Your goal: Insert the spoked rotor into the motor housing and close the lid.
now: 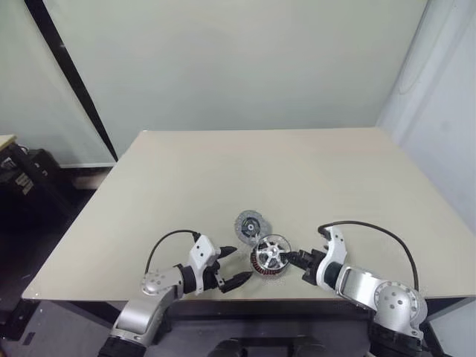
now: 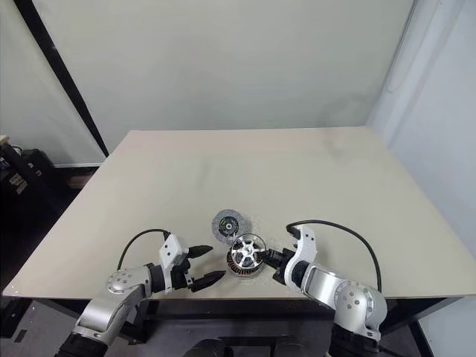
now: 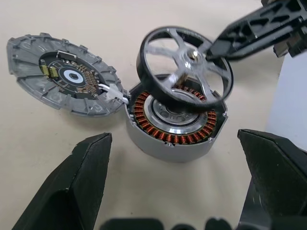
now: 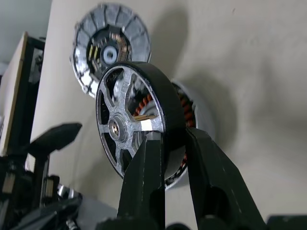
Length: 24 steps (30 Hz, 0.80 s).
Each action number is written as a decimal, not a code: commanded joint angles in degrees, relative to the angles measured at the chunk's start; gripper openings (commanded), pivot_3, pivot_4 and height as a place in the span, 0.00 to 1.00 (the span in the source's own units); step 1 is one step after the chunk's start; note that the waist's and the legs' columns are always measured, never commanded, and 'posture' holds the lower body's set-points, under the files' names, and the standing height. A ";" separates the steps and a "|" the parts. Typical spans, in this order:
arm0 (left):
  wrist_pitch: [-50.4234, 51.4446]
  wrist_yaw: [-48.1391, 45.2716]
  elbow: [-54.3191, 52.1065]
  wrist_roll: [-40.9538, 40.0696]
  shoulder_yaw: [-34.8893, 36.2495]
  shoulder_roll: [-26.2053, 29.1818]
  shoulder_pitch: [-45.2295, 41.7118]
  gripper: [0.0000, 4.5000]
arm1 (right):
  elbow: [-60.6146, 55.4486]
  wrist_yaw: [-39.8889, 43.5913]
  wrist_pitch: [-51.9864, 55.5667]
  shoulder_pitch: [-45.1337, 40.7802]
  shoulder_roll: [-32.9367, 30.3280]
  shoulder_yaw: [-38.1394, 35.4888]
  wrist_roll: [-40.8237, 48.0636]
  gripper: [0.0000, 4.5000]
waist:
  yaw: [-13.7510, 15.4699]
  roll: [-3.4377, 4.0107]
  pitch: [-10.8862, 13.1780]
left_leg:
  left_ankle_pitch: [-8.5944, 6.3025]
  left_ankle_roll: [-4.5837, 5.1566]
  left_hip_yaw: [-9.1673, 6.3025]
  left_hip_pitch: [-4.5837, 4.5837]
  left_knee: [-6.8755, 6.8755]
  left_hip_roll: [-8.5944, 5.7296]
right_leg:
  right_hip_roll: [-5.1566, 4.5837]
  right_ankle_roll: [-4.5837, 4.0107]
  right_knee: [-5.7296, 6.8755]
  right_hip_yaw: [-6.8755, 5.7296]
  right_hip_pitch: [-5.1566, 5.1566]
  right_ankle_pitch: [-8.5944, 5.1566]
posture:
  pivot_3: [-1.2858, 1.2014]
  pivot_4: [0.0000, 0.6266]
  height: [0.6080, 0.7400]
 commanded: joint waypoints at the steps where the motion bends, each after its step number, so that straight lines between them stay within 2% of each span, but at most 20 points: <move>1: -0.15 -0.10 -1.46 -0.37 1.07 0.40 -0.29 1.00 | -2.12 -0.13 -1.78 0.24 4.49 2.46 1.13 0.07 | 0.00 0.00 0.00 | 0.00 0.00 0.00 0.00 0.00 0.00 | 0.00 0.00 0.00 0.00 -0.01 0.00 | 0.52 0.00 1.00; 24: -0.30 0.12 -1.57 -0.28 1.02 0.22 -0.05 1.00 | -0.21 -1.22 -4.63 0.62 2.58 6.34 0.68 0.07 | 0.01 0.00 0.00 | 0.01 0.01 0.00 -0.02 0.01 -0.01 | 0.01 0.01 0.00 -0.01 -0.01 0.01 | 0.52 0.00 1.00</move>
